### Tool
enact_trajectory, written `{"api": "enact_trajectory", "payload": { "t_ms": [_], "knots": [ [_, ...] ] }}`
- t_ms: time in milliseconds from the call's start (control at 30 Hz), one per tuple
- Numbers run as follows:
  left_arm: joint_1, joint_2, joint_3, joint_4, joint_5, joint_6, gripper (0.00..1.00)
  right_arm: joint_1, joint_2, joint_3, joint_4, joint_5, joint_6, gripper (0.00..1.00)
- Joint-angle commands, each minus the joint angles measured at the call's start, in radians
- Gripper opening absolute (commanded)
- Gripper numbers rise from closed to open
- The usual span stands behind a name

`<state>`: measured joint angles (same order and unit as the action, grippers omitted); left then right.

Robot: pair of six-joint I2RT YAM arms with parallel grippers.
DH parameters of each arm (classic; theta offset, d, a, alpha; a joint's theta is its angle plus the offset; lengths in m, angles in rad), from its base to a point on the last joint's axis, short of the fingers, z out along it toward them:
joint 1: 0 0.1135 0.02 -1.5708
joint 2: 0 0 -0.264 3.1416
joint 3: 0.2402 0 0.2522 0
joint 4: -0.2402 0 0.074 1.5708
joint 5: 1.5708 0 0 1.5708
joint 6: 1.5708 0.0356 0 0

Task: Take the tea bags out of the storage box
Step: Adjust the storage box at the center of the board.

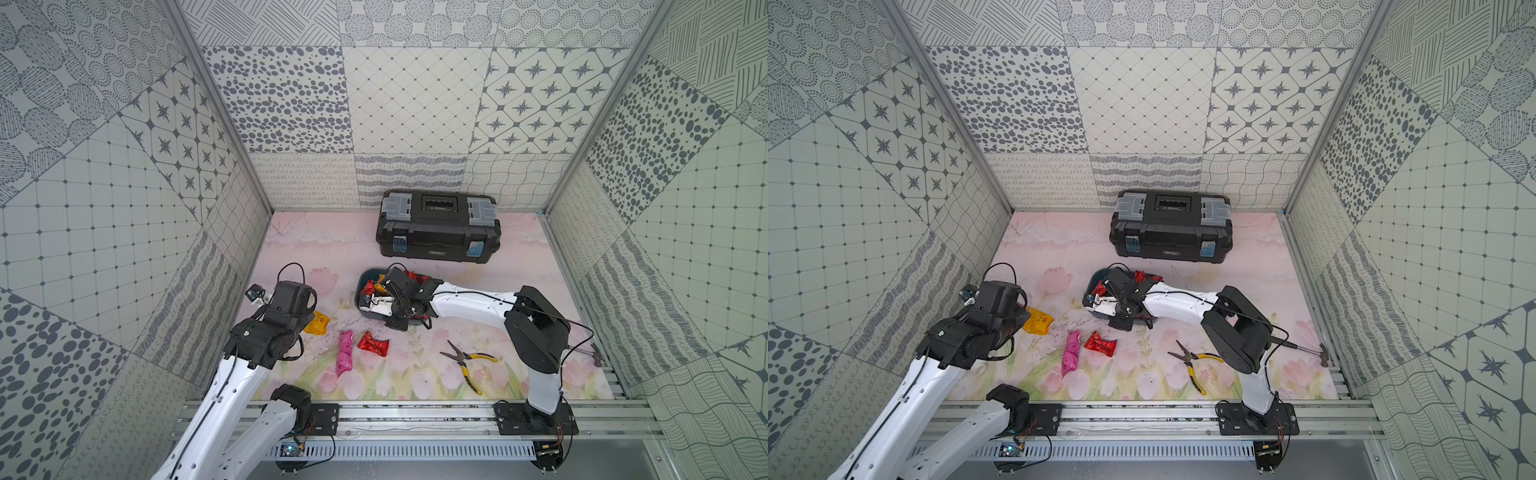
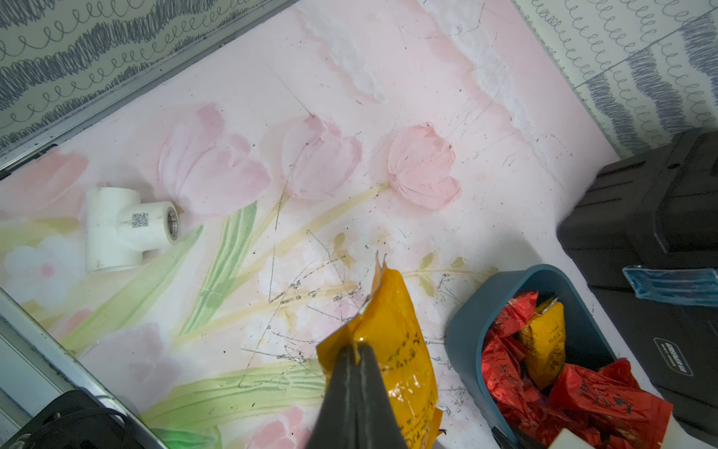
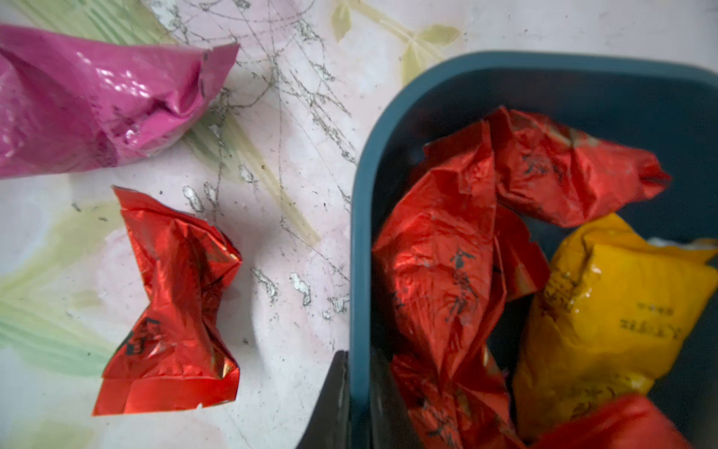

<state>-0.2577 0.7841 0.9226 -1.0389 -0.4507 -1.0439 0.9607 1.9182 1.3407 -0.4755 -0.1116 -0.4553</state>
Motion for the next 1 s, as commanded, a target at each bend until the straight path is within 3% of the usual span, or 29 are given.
{"api": "enact_trajectory", "payload": {
  "t_ms": [0, 167, 367, 733, 967],
  "knots": [
    [0.013, 0.019, -0.016, 0.060, 0.056, 0.090, 0.00, 0.006, -0.071, -0.043, 0.032, 0.027, 0.066, 0.09],
    [0.013, 0.057, -0.040, 0.161, 0.162, 0.178, 0.00, 0.006, -0.165, -0.133, 0.068, 0.090, 0.206, 0.06],
    [0.013, 0.108, -0.081, 0.354, 0.371, 0.345, 0.00, 0.005, -0.255, -0.263, 0.123, 0.206, 0.424, 0.04],
    [0.012, 0.257, -0.117, 0.584, 0.750, 0.526, 0.00, -0.051, -0.309, -0.378, 0.172, 0.403, 0.682, 0.04],
    [-0.007, 0.392, -0.086, 0.658, 0.931, 0.599, 0.00, -0.075, -0.348, -0.406, 0.220, 0.419, 0.725, 0.07]
  ]
}}
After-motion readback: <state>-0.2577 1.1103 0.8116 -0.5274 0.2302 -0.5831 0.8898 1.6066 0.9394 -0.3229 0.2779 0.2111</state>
